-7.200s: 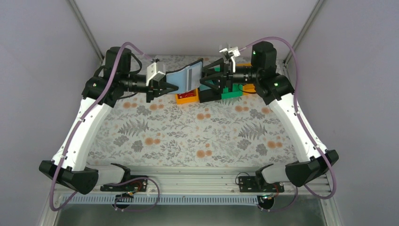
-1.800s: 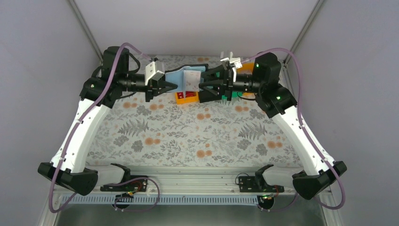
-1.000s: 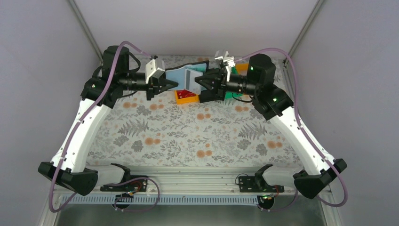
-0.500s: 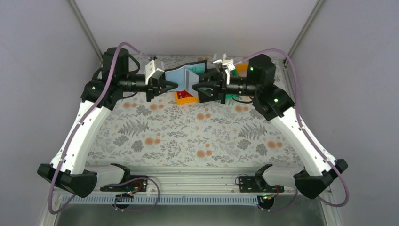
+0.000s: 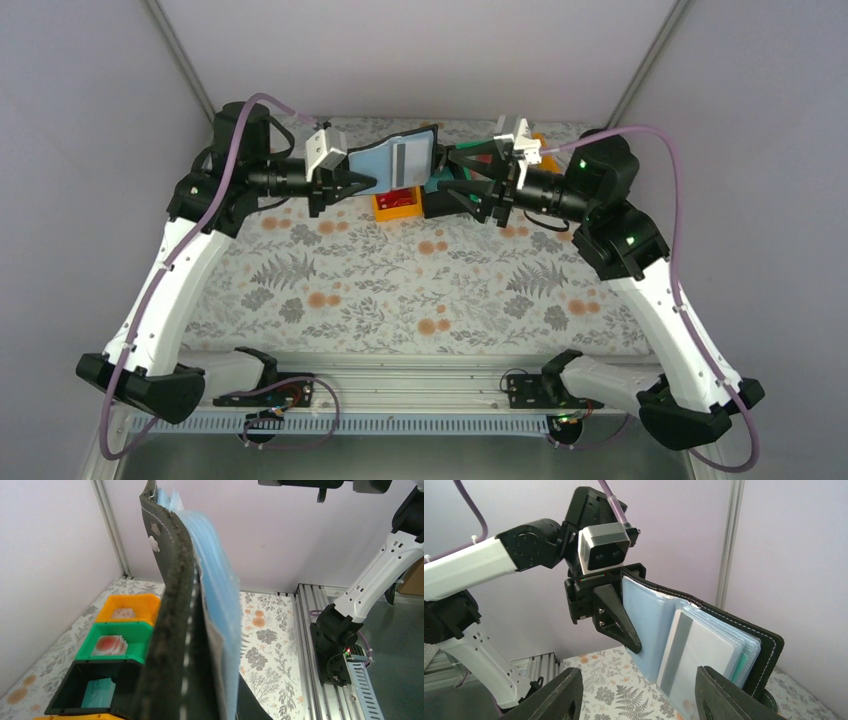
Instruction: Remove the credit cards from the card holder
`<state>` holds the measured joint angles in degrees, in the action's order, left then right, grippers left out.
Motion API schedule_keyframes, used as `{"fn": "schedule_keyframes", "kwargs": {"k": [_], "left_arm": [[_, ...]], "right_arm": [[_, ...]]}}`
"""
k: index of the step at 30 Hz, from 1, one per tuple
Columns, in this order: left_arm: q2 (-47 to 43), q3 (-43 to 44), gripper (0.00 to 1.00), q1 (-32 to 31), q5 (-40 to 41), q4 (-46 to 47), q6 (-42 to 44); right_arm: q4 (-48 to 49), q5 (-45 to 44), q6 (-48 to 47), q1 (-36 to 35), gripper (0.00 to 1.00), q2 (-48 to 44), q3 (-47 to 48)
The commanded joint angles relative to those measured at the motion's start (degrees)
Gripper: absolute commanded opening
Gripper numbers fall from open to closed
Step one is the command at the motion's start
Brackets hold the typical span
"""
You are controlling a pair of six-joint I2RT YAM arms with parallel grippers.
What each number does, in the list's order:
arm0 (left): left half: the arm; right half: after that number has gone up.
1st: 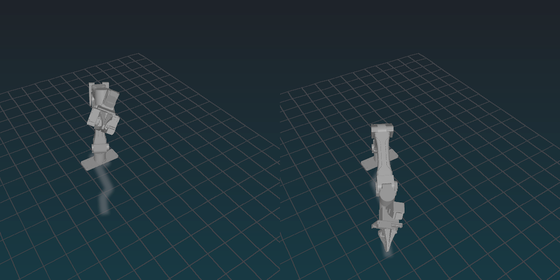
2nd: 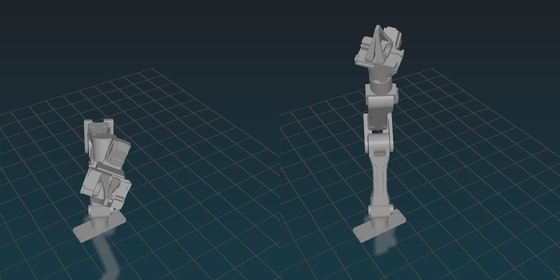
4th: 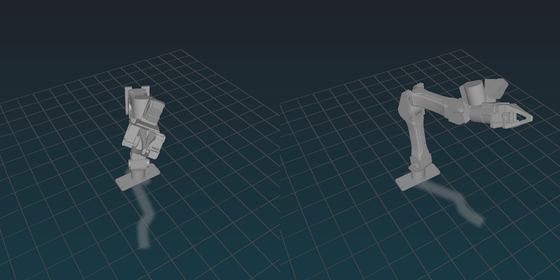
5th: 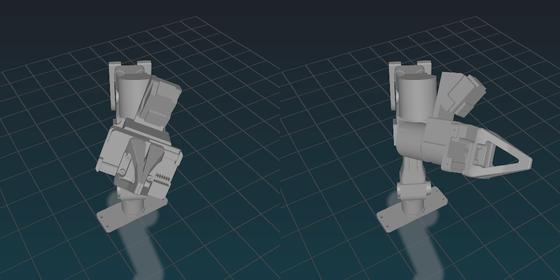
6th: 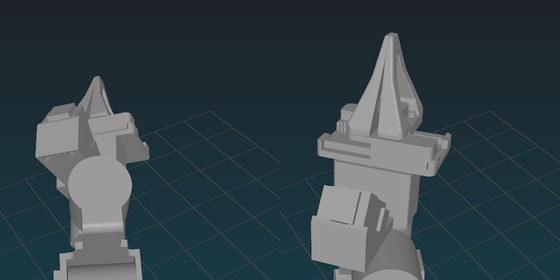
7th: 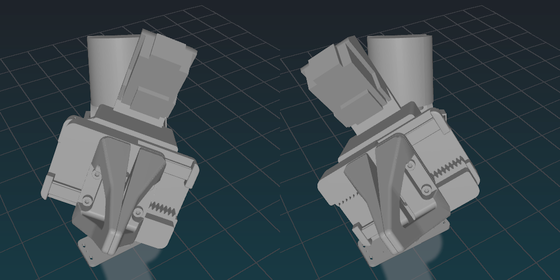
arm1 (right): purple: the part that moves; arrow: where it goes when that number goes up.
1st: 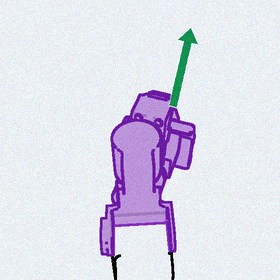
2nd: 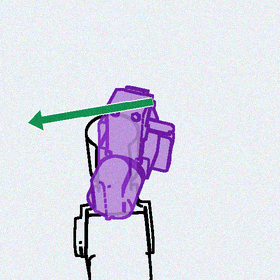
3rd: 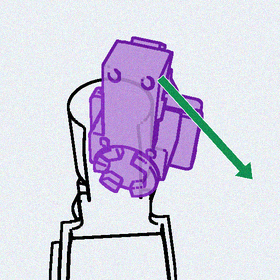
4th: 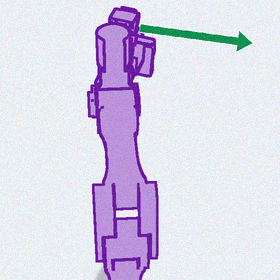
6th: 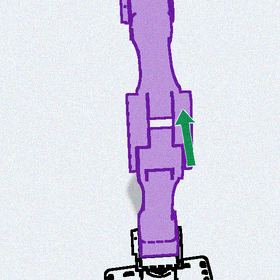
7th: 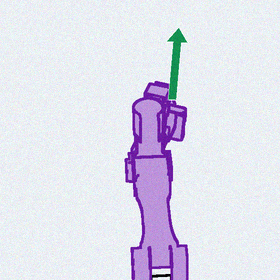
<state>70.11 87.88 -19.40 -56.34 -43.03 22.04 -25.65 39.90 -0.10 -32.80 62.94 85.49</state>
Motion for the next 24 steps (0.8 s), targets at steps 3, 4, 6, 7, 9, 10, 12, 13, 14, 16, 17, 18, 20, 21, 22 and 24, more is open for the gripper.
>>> {"fn": "schedule_keyframes", "kwargs": {"k": [3,4,6,7,9,10,12,13,14,16,17,18,20,21,22,24], "left_arm": [[-1.7,2.6,0.02,0.0,-0.9,-0.5,2.7],[-1.8,2.5,0.02,0.0,-0.9,-0.4,2.7],[-2.0,2.2,0.02,0.0,-1.2,-0.3,2.5],[-2.0,2.2,0.02,0.0,-1.3,-0.2,2.4],[-2.0,2.3,0.02,0.0,-1.3,0.0,2.3],[-1.9,2.5,0.02,0.0,-1.2,-0.1,2.3],[-2.0,2.7,0.02,0.0,-1.2,-0.2,2.3],[-2.0,2.8,0.02,0.0,-1.2,-0.2,2.4],[-2.0,2.7,0.02,0.0,-1.2,-0.2,2.5],[-2.0,2.6,0.02,0.0,-1.2,-0.3,2.5],[-2.0,2.6,0.02,0.0,-1.2,-0.3,2.5],[-1.8,2.6,0.02,0.0,-1.2,-0.3,2.5],[-1.8,2.7,0.02,0.0,-1.2,-0.3,2.6],[-1.8,2.7,0.02,0.1,-1.2,-0.4,2.5],[-1.8,2.6,0.03,0.0,-1.1,-0.4,2.6],[-1.7,2.6,0.02,0.1,-1.1,-0.3,2.5]], "right_arm": [[1.9,1.8,0.5,0.4,0.61,-0.3,-1.6],[3.0,2.3,1.1,0.4,0.62,-0.1,-1.8],[4.8,3.4,2.2,0.4,0.66,0.8,-2.0],[5.3,4.1,2.7,0.3,0.67,1.5,-2.0],[5.2,4.6,2.8,0.3,0.71,3.1,-1.7],[5.1,4.4,2.7,0.4,0.72,3.5,-1.8],[6.2,4.2,2.7,0.4,0.73,3.5,-2.3],[6.6,4.2,2.9,0.3,0.74,3.4,-2.7],[6.9,4.2,2.9,0.3,0.74,3.5,-2.9],[7.1,4.4,3.2,0.4,0.74,3.6,-3.3],[7.4,4.9,3.5,0.4,0.74,3.7,-3.6],[7.7,5.4,3.9,0.4,0.74,3.8,-4.0],[7.9,6.5,4.5,0.4,0.73,4.3,-4.1],[7.6,7.0,4.6,0.4,0.73,4.6,-4.1],[7.0,7.5,4.5,0.4,0.73,4.8,-4.0],[6.0,8.2,4.1,0.3,0.72,4.5,-4.2]]}}
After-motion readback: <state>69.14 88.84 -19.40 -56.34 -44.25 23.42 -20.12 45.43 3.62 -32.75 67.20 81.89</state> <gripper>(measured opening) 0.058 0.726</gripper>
